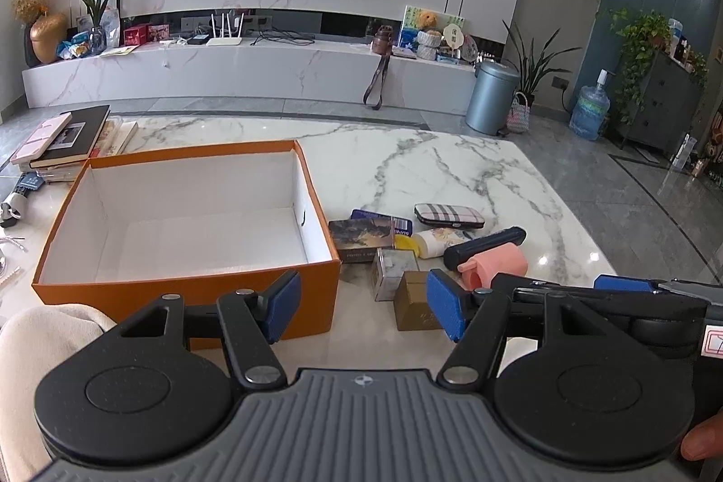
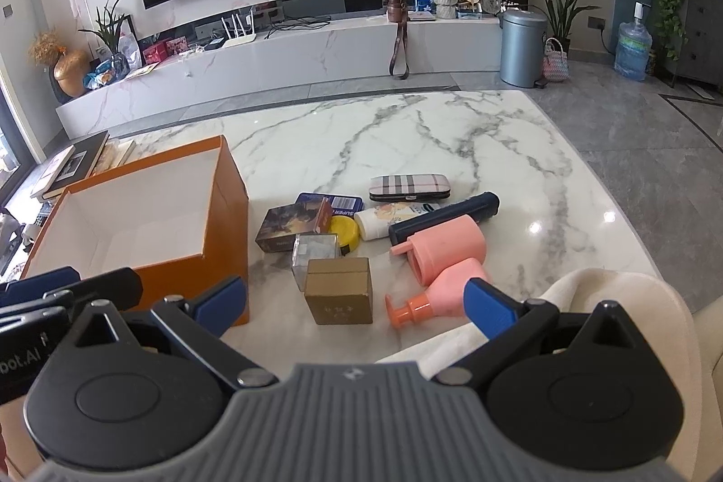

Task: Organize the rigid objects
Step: 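Move the left tool toward the small brown cardboard box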

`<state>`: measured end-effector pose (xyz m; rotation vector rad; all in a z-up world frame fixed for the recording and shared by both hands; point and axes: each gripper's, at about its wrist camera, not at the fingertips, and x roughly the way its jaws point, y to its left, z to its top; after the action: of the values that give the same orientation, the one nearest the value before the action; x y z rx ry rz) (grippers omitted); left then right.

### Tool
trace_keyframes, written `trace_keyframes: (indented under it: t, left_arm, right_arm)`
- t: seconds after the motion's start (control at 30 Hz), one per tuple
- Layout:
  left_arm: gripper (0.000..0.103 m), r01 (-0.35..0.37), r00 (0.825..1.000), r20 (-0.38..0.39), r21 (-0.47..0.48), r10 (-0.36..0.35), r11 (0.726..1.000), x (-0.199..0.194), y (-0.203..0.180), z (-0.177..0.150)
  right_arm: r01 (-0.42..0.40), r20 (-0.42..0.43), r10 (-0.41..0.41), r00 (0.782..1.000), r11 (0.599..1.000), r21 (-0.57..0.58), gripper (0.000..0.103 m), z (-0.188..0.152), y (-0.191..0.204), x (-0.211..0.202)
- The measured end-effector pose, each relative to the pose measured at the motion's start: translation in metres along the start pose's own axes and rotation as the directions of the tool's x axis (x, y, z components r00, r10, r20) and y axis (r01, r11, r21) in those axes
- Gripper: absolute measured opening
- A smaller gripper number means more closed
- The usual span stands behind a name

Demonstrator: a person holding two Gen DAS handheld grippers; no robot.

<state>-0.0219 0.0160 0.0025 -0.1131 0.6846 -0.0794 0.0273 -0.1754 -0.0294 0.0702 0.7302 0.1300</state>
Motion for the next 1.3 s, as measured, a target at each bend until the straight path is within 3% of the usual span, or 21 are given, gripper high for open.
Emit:
trace_keyframes:
  t: [0.13,0.4,0.5,0.57,0.77,0.87,1.0,1.13,1.3]
  left_arm:
    - [0.075,-0.004,1.000,-0.024,0.000,0.004,1.000,0.006,0.001,0.000]
    - [0.061,0.033,0.997,-0.074,0.025,-0.031,0.999,0.028,-0.003,0.005]
    - [0.060,0.062,0.994,-0.095,0.038,-0.058,0.997,0.038,-0.007,0.010]
    - [0.059,0.073,0.992,-0.105,0.065,-0.065,0.995,0.046,-0.012,0.013]
    - [0.049,0.176,0.969,-0.191,0.079,-0.159,0.981,0.080,-0.026,0.025]
    - [0.048,0.192,0.957,-0.245,0.129,-0.157,0.973,0.102,-0.036,0.029]
    - [0.063,0.195,0.935,-0.326,0.151,-0.137,0.969,0.130,-0.047,0.031]
    - [0.080,0.179,0.920,-0.376,0.160,-0.108,0.971,0.155,-0.059,0.027]
    - [0.086,0.083,0.891,-0.453,0.115,-0.022,0.990,0.192,-0.067,0.021]
  right_arm:
    - [-0.013,-0.009,0.013,1.000,1.000,0.003,0.102,0.000,-0.002,0.006]
    - [-0.062,0.046,0.060,0.997,0.997,0.054,0.101,0.003,-0.021,0.017]
    - [-0.076,0.035,0.075,0.997,0.996,0.050,0.099,0.009,-0.034,0.027]
    - [-0.072,0.009,0.072,0.997,0.996,0.045,0.084,0.012,-0.040,0.035]
    - [-0.081,-0.080,0.086,0.993,0.995,0.064,0.064,0.019,-0.064,0.063]
    - [-0.101,-0.124,0.109,0.986,0.992,0.069,0.054,0.022,-0.071,0.076]
    - [-0.129,-0.166,0.142,0.976,0.988,0.088,0.054,0.027,-0.074,0.094]
    - [-0.090,-0.178,0.102,0.979,0.993,0.070,0.054,0.033,-0.078,0.108]
    - [-0.064,-0.202,0.083,0.976,0.993,0.098,0.054,0.037,-0.097,0.122]
